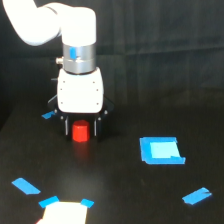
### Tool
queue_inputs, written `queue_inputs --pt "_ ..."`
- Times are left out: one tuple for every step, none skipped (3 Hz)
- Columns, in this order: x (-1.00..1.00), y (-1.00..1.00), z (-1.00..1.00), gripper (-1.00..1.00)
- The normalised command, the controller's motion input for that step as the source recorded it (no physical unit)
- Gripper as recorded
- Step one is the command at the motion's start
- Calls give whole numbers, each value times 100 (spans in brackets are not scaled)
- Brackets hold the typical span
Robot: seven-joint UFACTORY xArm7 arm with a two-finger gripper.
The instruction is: Pick up the red object from the table
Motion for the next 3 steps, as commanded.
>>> queue_inputs --pt "25 27 -58 -100" --pt "-11 -26 -32 -53" --pt "60 8 4 -100"
